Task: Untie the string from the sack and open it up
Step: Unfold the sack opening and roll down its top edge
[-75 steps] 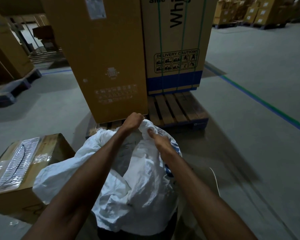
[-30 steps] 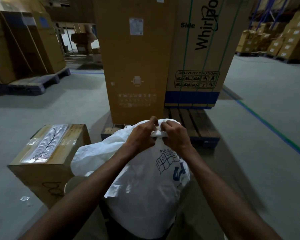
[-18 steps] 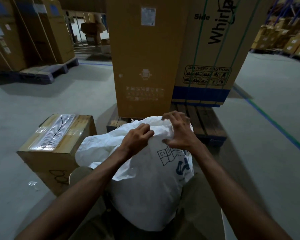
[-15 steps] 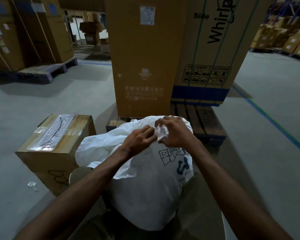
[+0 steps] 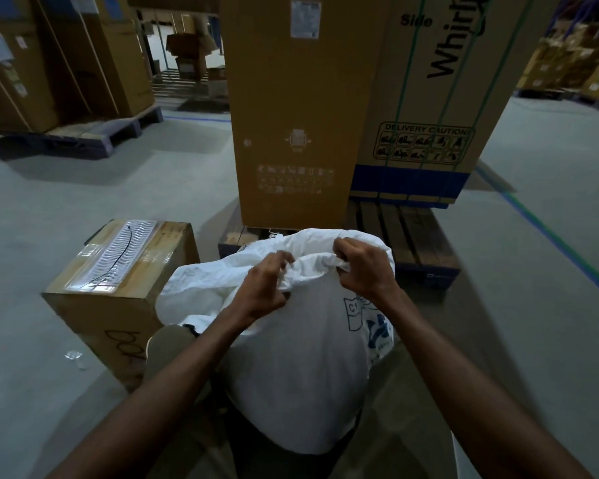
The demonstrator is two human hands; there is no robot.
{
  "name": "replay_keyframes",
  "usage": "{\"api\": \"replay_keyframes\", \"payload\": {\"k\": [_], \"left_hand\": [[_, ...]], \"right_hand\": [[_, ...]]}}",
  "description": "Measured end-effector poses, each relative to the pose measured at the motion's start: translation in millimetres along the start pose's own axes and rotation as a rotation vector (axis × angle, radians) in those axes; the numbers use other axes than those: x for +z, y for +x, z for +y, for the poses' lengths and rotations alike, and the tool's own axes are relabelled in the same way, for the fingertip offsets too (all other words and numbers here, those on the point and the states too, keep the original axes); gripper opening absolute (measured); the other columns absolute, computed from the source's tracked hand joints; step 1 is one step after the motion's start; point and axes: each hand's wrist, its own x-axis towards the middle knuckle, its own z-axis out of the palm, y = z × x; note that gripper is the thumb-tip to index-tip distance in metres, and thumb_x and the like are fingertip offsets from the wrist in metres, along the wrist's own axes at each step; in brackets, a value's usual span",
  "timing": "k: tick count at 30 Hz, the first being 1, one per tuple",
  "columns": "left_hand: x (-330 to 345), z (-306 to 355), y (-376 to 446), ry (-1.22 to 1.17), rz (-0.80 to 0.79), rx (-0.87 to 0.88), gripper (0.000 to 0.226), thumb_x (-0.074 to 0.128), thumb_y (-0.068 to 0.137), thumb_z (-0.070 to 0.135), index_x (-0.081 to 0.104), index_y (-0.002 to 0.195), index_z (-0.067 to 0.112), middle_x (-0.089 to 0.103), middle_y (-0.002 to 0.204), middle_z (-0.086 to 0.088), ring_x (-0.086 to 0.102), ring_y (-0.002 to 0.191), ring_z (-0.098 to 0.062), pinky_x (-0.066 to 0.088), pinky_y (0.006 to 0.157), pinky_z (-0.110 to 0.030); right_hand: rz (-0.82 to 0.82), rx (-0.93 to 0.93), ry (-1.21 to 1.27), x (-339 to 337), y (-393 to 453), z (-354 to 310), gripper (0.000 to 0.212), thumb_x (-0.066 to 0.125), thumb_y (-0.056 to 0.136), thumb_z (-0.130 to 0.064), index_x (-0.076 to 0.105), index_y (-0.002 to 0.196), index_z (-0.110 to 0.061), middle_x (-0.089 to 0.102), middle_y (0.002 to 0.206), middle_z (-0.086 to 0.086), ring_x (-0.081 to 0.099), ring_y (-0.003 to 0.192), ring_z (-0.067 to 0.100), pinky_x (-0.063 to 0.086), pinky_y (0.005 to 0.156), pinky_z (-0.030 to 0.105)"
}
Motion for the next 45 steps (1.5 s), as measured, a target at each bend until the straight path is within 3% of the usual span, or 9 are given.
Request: {"api": "replay_keyframes", "payload": {"k": [7,11,14,21,27,32,39,42,45], "left_hand": [[-15.7,-12.3,23.1,0.557,0.236,0.531,0.022,0.073,0.076,-0.007,0.069,0.093,0.006,0.069,0.092,-0.014,0.064,0.062,-0.030,0.053,0.048,-0.037],[-24.1,-6.7,29.2,0.630,0.329,0.731,0.019,0.072,0.082,-0.004,0.073,0.094,0.011,0.071,0.092,-0.010,0.066,0.071,-0.027,0.051,0.056,-0.035],[-31.0,-4.5,26.4,0.421,0.115,0.594,0.029,0.078,0.072,0.006,0.072,0.097,0.020,0.069,0.100,-0.005,0.065,0.077,-0.025,0.053,0.061,-0.033],[-34.3,-21.9,4.6,-0.256,-0.204,-0.043,0.076,0.095,0.064,0.029,0.051,0.127,0.028,0.063,0.120,0.007,0.060,0.112,-0.006,0.050,0.089,-0.014],[-24.7,-25.3,6.6,0.056,-0.125,0.099,0.041,0.085,0.065,0.014,0.057,0.095,0.016,0.069,0.087,0.000,0.062,0.073,-0.020,0.056,0.064,-0.040],[-21.5,-30.3,13.5,0.318,0.029,0.338,0.032,0.079,0.063,-0.001,0.062,0.089,0.007,0.067,0.079,-0.011,0.060,0.063,-0.030,0.054,0.052,-0.042],[-16.9,-36.4,-17.2,0.560,0.264,0.842,0.016,0.061,0.091,-0.001,0.067,0.090,0.014,0.064,0.080,-0.009,0.051,0.060,-0.025,0.047,0.057,-0.033],[-18.6,-32.1,-21.9,0.449,0.172,0.773,0.025,0.071,0.078,-0.001,0.062,0.094,0.016,0.062,0.082,-0.006,0.050,0.064,-0.023,0.045,0.054,-0.032],[-23.8,-30.5,-23.6,0.090,-0.024,0.347,0.063,0.080,0.060,0.013,0.061,0.119,0.018,0.062,0.099,0.004,0.059,0.084,-0.016,0.053,0.069,-0.033]], "right_hand": [[-0.441,0.078,0.024,-13.8,15.5,-13.8,0.084,0.077,0.057,-0.053,0.055,0.135,-0.028,0.062,0.130,-0.003,0.059,0.114,0.020,0.045,0.100,0.046],[-0.388,0.195,0.234,-4.5,23.7,-32.0,0.056,0.081,0.062,-0.053,0.074,0.108,-0.024,0.075,0.102,-0.005,0.070,0.094,0.015,0.058,0.074,0.036],[-0.196,0.144,0.101,5.2,25.2,-40.3,0.021,0.076,0.057,-0.025,0.063,0.072,-0.025,0.065,0.067,-0.007,0.064,0.064,0.017,0.048,0.052,0.030],[0.029,-0.048,-0.045,23.2,3.8,-40.2,0.026,0.069,0.049,-0.009,0.051,0.066,-0.017,0.054,0.060,-0.001,0.049,0.053,0.023,0.030,0.048,0.027],[-0.022,-0.010,-0.078,25.0,-5.6,-37.9,0.034,0.069,0.052,-0.015,0.055,0.083,-0.019,0.056,0.075,-0.003,0.056,0.064,0.024,0.043,0.054,0.032],[-0.361,0.082,0.159,16.6,2.7,-44.3,0.076,0.073,0.060,-0.073,0.059,0.122,-0.031,0.064,0.115,-0.010,0.060,0.097,0.011,0.049,0.080,0.033],[-0.428,0.192,0.145,22.1,16.3,-68.7,0.048,0.086,0.052,-0.038,0.074,0.096,-0.023,0.072,0.086,-0.008,0.066,0.076,0.013,0.049,0.056,0.021],[-0.463,0.181,0.087,32.1,12.9,-76.1,0.039,0.082,0.052,-0.032,0.069,0.087,-0.022,0.067,0.079,-0.005,0.065,0.071,0.017,0.053,0.057,0.025],[-0.366,0.180,0.033,40.5,3.1,-75.2,0.033,0.077,0.051,-0.030,0.060,0.080,-0.023,0.064,0.075,-0.006,0.063,0.068,0.022,0.048,0.058,0.027]]}}
